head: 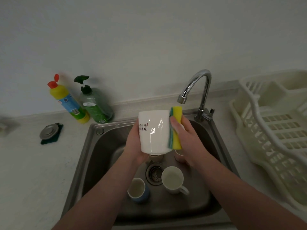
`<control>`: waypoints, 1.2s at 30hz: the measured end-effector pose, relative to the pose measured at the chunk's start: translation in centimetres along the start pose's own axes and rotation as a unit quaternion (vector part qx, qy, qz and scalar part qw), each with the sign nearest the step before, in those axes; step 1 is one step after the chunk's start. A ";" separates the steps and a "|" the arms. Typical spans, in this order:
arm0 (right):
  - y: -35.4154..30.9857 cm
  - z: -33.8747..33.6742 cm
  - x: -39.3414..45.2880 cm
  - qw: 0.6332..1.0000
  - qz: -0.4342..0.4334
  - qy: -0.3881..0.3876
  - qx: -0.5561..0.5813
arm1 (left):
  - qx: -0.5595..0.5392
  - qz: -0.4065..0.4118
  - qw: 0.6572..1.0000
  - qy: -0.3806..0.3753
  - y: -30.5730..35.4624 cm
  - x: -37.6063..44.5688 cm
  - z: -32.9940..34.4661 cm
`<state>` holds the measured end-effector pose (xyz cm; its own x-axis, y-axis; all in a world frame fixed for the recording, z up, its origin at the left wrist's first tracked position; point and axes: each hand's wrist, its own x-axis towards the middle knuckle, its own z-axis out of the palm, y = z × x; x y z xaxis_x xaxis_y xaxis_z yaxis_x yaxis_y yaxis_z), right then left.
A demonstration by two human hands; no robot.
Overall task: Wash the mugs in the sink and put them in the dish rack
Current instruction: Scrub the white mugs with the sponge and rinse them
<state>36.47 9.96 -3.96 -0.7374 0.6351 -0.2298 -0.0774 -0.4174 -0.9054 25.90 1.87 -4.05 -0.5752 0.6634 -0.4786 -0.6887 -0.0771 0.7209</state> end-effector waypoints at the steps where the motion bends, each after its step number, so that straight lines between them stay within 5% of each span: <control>1: 0.1 -0.3 0.1 1.000 0.003 0.001 -0.009 | 0.011 -0.007 1.000 -0.006 -0.1 -0.1 0.1; 4: 0.1 -0.6 0.1 1.000 0.010 0.010 -0.021 | 0.063 0.003 0.998 0.008 -0.2 -0.2 0.2; 12: 1.2 -0.1 0.7 0.995 -0.003 0.081 -0.050 | 0.184 0.130 0.956 0.186 -1.3 0.9 -0.3; 18: 1.7 0.6 1.2 0.987 -0.009 0.133 -0.089 | 0.239 0.101 0.961 0.094 -1.4 0.1 0.5; 23: 1.1 0.9 0.5 0.976 -0.076 0.081 -0.187 | 0.212 0.070 0.974 0.034 -0.3 -0.2 -0.1; 30: 1.1 -0.3 0.8 0.982 0.088 0.078 -0.145 | 0.117 0.060 0.989 -0.066 0.3 -0.2 -1.5; 36: 1.0 0.7 0.0 0.961 -0.153 0.090 -0.214 | 0.113 0.060 0.988 -0.084 0.2 -0.3 -1.7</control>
<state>35.91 9.15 -4.63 -0.5925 0.8041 0.0478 0.0390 0.0879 -0.9954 25.16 0.40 -4.57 -0.5529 0.7746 -0.3070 -0.4925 -0.0066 0.8703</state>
